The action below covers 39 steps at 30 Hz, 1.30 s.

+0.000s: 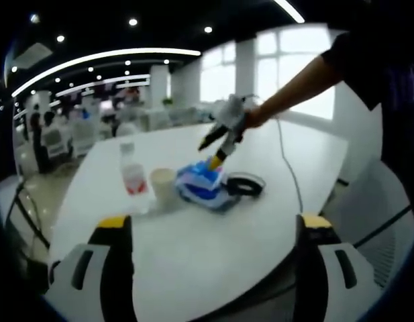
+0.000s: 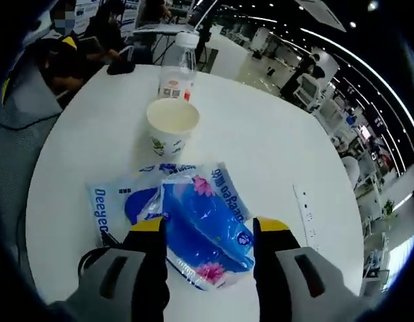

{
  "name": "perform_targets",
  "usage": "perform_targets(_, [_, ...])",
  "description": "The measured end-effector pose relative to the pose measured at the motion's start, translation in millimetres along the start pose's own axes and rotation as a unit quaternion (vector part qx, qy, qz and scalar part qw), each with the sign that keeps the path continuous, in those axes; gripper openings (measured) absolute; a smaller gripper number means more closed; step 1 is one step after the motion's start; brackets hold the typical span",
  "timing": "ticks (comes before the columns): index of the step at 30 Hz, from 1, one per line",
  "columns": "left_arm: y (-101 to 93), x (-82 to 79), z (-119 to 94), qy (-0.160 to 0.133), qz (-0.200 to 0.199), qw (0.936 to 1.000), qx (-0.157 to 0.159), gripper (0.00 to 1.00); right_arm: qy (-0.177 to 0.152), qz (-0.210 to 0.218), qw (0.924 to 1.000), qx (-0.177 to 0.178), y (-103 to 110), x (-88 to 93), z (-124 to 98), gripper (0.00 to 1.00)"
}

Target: Arrange the tabletop items into an orderly group along one side of the table until the central work area is clear of visible clutter.

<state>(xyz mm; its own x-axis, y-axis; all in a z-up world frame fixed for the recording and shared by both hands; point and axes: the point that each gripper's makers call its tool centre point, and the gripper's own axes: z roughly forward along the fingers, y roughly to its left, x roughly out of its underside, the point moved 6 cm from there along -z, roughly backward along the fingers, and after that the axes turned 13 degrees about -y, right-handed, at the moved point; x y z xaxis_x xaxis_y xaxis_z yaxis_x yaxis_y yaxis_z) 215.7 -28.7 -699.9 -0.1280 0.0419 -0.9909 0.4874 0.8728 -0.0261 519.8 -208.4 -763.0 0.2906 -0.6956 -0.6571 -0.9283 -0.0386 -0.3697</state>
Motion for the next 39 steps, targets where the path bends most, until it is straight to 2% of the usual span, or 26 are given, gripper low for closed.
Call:
perform_targets(1, [0.0,0.2,0,0.001,-0.001,1.0,0.0,0.98,0.013,-0.018,0.9997,-0.005,-1,2.8,1,0.48])
perform_targets(3, [0.1,0.4,0,0.002,-0.001,1.0,0.0,0.97,0.015,-0.025,0.9996,-0.008,1,3.0,4,0.47])
perform_targets(5, [0.3,0.4,0,0.002,-0.001,1.0,-0.002,0.97,0.03,-0.043,0.9985,-0.013,1,5.0,6,0.45])
perform_targets(6, [0.5,0.5,0,0.002,-0.001,1.0,-0.003,0.97,0.043,-0.068,0.9966,-0.019,0,6.3,7,0.44])
perform_targets(9, [1.0,0.7,0,0.003,0.0,1.0,-0.004,0.97,0.061,-0.107,0.9916,-0.039,4,8.1,11,0.4])
perform_targets(13, [1.3,1.3,-1,0.005,0.001,1.0,-0.005,0.96,0.078,-0.139,0.9858,-0.054,10,7.4,14,0.36])
perform_targets(18, [2.1,1.5,-1,0.007,0.001,1.0,-0.005,0.95,0.091,-0.17,0.9788,-0.069,19,7.0,15,0.25])
perform_targets(19, [2.3,1.5,-1,0.007,0.001,1.0,-0.005,0.95,0.098,-0.193,0.9734,-0.075,20,6.0,14,0.21])
perform_targets(23, [3.7,1.5,-2,0.007,0.001,1.0,-0.007,0.94,0.106,-0.219,0.9658,-0.089,25,8.9,15,0.08])
perform_targets(26, [4.1,1.4,-2,0.007,0.001,0.9999,-0.007,0.94,0.103,-0.232,0.9633,-0.086,24,8.6,15,0.0])
perform_targets(39, [4.0,0.4,-1,0.003,0.001,1.0,-0.001,0.94,0.085,-0.239,0.9642,-0.077,20,3.4,4,0.0])
